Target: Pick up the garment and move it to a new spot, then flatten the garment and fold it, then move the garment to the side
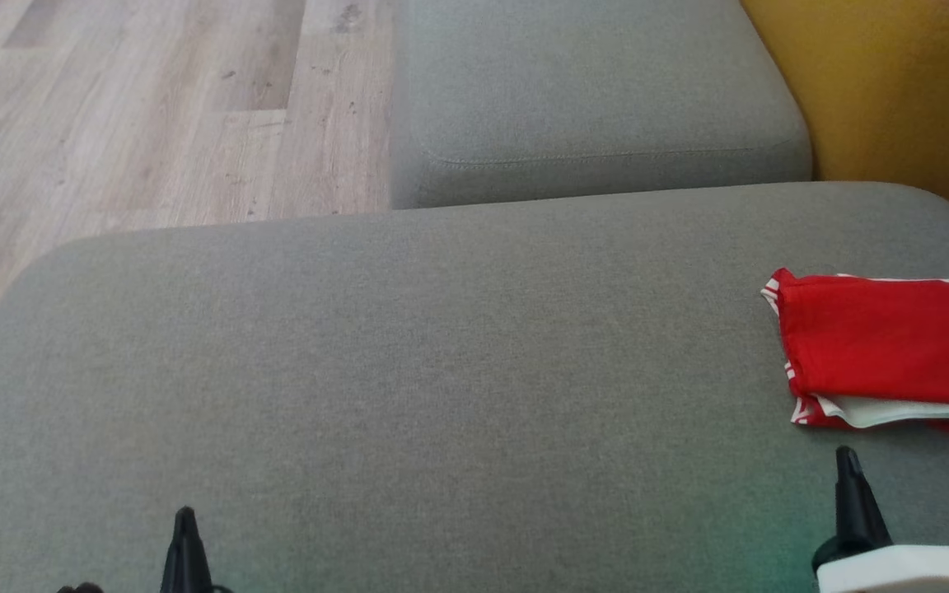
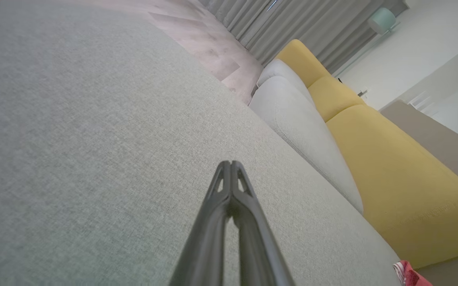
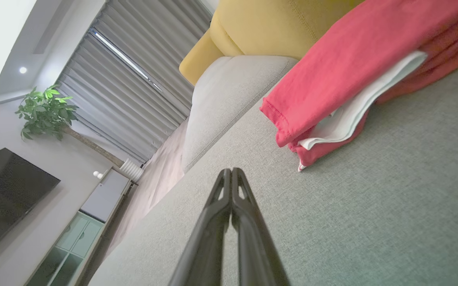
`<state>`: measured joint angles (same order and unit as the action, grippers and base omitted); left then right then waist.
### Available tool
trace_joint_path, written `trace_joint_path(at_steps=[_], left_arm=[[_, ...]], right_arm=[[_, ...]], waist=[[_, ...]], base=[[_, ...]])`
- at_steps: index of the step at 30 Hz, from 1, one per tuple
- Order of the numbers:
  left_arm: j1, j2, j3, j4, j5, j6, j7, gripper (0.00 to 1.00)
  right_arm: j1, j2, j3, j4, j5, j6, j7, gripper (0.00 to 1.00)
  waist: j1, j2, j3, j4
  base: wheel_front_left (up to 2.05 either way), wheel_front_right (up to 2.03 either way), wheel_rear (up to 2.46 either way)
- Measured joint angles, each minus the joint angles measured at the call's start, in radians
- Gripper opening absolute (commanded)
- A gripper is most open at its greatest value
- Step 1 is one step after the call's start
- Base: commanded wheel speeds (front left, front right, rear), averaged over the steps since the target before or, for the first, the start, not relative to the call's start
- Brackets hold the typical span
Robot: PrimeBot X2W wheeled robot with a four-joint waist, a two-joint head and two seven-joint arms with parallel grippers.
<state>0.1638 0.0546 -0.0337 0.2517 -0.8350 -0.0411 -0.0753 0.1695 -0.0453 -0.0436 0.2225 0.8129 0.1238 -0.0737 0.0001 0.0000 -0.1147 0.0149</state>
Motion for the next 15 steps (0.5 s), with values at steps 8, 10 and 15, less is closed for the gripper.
trace_joint_path(at_steps=[8,10,15], left_arm=[[-0.031,-0.001,0.006,0.003,-0.095,-0.011,0.025,0.00],[-0.040,-0.002,0.009,0.003,-0.119,-0.012,0.031,0.00],[-0.043,-0.002,0.025,0.004,-0.178,-0.021,0.048,0.00]], right_arm=[[-0.023,0.000,-0.011,0.008,0.099,0.000,0.022,0.00],[-0.034,0.000,-0.014,0.010,0.122,0.000,0.024,0.00],[-0.041,0.000,-0.023,0.013,0.183,0.000,0.041,0.00]], waist=[[0.0000,0.0000,0.015,-0.002],[0.0000,0.0000,0.018,-0.002],[0.0000,0.0000,0.027,-0.003]], base=[[0.00,0.00,0.00],[0.00,0.00,0.00],[0.00,0.00,0.00]])
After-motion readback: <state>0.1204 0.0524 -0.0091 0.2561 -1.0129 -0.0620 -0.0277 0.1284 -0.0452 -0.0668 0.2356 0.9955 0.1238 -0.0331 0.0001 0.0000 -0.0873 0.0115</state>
